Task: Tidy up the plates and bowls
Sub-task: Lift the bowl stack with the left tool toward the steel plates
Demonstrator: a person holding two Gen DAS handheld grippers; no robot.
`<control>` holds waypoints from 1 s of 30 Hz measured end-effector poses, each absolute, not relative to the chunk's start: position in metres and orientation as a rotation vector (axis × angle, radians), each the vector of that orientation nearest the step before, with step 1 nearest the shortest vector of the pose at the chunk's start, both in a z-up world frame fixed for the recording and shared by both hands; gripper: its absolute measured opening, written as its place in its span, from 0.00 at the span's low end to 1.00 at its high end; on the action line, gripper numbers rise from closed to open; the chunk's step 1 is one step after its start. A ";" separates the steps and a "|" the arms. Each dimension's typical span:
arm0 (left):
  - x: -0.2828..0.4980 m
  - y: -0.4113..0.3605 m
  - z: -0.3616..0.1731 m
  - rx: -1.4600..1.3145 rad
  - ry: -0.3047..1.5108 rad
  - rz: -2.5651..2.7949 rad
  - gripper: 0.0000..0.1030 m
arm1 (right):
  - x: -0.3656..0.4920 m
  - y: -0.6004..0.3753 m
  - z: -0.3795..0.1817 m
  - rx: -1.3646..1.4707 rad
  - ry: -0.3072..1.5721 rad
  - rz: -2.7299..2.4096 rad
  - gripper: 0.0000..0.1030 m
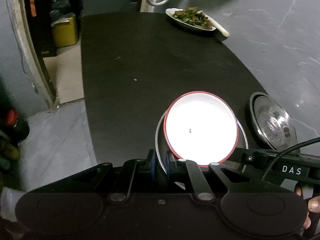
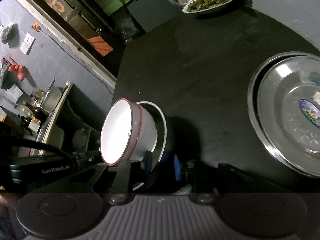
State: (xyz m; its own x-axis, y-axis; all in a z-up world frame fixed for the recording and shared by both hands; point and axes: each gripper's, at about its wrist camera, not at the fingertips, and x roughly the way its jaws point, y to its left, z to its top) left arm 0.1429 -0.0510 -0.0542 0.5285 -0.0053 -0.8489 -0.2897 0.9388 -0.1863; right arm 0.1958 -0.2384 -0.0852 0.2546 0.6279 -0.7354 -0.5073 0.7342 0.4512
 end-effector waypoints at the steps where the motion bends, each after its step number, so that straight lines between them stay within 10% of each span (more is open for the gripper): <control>1: 0.143 -0.053 -0.054 -0.321 1.003 0.167 0.08 | 0.194 -0.240 -0.084 0.132 1.056 0.770 0.24; 30: 0.219 -0.144 -0.022 -0.219 0.930 -0.109 0.08 | 0.198 -0.340 -0.047 0.258 0.900 0.550 0.24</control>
State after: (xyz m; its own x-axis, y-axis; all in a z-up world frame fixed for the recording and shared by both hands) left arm 0.2193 -0.1442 -0.0215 0.5945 -0.1868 -0.7821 -0.0016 0.9724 -0.2334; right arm 0.1980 -0.3399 -0.0470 0.4962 0.5532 -0.6691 -0.3428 0.8329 0.4344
